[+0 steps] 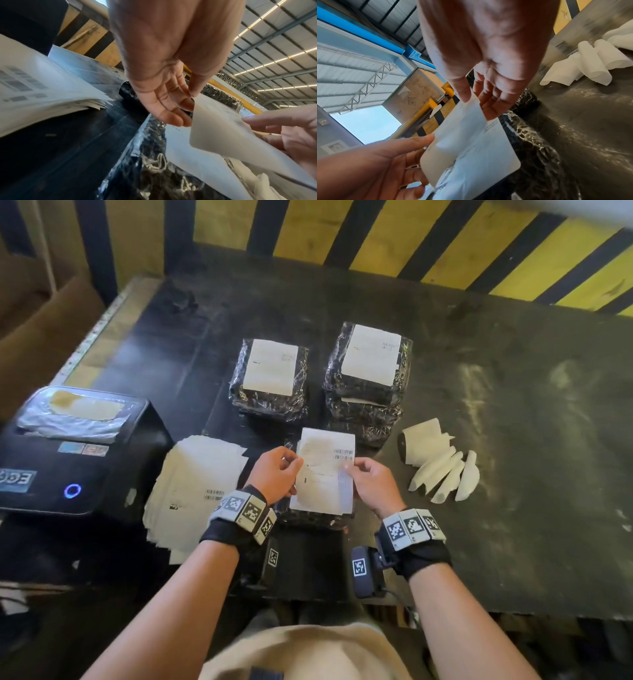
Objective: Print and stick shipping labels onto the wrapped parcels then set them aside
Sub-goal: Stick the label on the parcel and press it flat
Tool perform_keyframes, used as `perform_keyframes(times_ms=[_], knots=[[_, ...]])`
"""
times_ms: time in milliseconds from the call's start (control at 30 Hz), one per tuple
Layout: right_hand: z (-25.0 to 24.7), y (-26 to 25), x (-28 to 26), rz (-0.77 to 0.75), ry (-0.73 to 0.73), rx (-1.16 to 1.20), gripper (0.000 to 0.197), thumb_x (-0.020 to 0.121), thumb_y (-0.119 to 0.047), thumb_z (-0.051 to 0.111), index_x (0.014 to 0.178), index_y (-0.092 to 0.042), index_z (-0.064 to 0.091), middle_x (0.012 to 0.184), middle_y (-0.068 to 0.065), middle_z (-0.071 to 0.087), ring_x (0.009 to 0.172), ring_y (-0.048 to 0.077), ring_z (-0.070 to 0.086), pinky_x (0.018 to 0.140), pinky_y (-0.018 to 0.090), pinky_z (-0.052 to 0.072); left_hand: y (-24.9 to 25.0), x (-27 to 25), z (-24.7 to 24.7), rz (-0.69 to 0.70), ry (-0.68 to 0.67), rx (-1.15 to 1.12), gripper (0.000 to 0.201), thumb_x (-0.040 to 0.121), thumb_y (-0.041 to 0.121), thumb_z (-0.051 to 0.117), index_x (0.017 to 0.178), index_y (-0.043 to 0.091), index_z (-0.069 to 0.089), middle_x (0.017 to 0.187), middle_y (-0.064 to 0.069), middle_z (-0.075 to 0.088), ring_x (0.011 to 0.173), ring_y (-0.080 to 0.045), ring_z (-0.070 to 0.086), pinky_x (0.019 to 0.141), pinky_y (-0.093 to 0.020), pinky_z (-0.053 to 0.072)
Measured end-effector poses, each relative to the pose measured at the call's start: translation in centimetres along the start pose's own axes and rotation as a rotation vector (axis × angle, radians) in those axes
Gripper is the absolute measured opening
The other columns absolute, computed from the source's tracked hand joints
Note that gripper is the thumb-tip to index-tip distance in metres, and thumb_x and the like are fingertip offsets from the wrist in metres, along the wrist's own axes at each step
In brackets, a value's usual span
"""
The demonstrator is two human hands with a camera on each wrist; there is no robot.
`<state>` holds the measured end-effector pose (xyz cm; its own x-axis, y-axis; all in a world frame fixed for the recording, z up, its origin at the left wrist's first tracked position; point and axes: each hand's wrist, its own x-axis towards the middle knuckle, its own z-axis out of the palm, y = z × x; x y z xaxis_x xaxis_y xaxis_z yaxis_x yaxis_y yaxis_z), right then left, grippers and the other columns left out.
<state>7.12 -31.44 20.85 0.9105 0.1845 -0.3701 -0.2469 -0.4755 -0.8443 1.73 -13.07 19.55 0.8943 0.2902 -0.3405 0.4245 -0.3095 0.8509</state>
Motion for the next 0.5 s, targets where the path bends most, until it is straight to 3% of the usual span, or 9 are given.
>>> perform_keyframes(times_ms=[100, 200, 333, 433, 500], knots=[[0.1, 0.2, 1.1, 0.024, -0.009, -0.051, 0.011, 0.093, -0.029, 0.059, 0.087, -0.023, 0.068, 0.097, -0.002, 0.070, 0.093, 0.022, 0.066, 0.086, 0.042, 0.055, -0.1, 0.8, 0.2, -0.038, 0.009, 0.028, 0.012, 0.096, 0.025, 0.053, 0.097, 0.014, 0.055, 0.093, -0.006, 0.070, 0.073, -0.017, 0.070, 0.058, -0.027, 0.056], [0.3, 0.4, 2.1, 0.049, -0.026, -0.087, 0.011, 0.092, -0.031, 0.060, 0.084, -0.028, 0.067, 0.097, -0.001, 0.072, 0.086, 0.022, 0.070, 0.080, 0.046, 0.058, -0.2, 1.6, 0.3, -0.079, 0.011, 0.057, 0.012, 0.096, 0.024, 0.054, 0.098, 0.012, 0.056, 0.094, -0.008, 0.069, 0.076, -0.019, 0.069, 0.059, -0.030, 0.058], [0.0, 0.9, 2.8, 0.051, -0.014, -0.149, 0.017, 0.092, -0.032, 0.058, 0.095, -0.025, 0.073, 0.102, -0.005, 0.072, 0.078, 0.016, 0.069, 0.075, 0.041, 0.060, -0.3, 1.9, 0.7, -0.122, -0.020, 0.049, 0.009, 0.096, 0.022, 0.055, 0.096, 0.013, 0.055, 0.095, -0.009, 0.069, 0.076, -0.019, 0.070, 0.062, -0.034, 0.060], [-0.2, 1.1, 3.0, 0.017, 0.007, -0.238, 0.023, 0.093, -0.031, 0.057, 0.103, -0.021, 0.075, 0.109, -0.005, 0.072, 0.074, 0.010, 0.064, 0.068, 0.029, 0.055, -0.2, 1.9, 1.0, -0.132, -0.026, 0.057, 0.008, 0.096, 0.022, 0.054, 0.094, 0.014, 0.054, 0.096, -0.009, 0.069, 0.073, -0.017, 0.070, 0.058, -0.029, 0.058], [-0.1, 1.4, 3.1, 0.004, 0.008, -0.307, 0.023, 0.093, -0.033, 0.057, 0.101, -0.023, 0.076, 0.108, -0.007, 0.073, 0.069, 0.011, 0.064, 0.066, 0.029, 0.055, -0.3, 2.0, 1.0, -0.137, -0.017, 0.068, 0.009, 0.096, 0.022, 0.053, 0.096, 0.013, 0.054, 0.097, -0.009, 0.069, 0.076, -0.018, 0.069, 0.055, -0.026, 0.056]])
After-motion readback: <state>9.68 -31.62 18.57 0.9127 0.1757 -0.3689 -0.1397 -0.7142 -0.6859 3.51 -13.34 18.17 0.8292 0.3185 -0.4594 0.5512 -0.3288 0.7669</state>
